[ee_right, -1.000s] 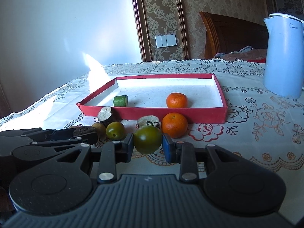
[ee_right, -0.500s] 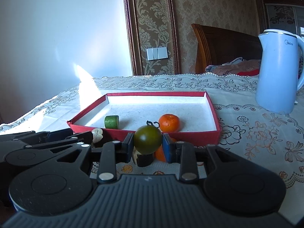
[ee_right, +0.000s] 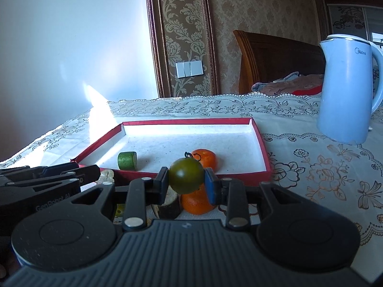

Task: Organize fruits
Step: 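Lift the dark fruit with the left tool while the right carries the green fruit toward the tray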

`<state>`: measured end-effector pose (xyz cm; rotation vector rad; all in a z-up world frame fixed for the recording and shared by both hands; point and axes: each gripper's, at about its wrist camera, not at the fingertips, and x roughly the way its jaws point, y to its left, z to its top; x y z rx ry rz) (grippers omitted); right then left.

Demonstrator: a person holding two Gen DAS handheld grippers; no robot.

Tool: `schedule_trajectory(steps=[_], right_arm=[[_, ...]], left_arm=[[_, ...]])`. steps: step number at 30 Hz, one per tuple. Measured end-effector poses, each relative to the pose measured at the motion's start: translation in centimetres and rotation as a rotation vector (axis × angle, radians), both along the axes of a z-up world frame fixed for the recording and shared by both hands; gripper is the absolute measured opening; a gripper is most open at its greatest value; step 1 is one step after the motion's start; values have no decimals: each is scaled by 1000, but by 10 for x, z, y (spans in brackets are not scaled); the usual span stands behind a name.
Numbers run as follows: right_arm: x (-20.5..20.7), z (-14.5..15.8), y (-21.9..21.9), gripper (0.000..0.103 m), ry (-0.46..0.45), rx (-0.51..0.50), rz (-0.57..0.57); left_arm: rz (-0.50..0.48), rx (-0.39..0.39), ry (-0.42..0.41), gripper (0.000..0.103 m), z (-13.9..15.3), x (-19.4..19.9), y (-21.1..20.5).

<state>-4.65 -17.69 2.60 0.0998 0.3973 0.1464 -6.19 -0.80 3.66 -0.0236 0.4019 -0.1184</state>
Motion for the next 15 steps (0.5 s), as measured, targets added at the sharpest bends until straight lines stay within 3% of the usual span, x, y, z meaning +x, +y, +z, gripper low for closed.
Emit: schedule_trajectory(steps=[3,9,15], right_arm=[[-4,-3,-1,30,-1,-8,4],[-13,-10,-6,30,7,-2,14],[-18,-9,-9,30,4,8,11]], left_arm=[[-39,-11,-32,30,-5,-21,12],[-51,-14,22,31,-22,-43,33],[-123,31,27,31,-29,-56,21]])
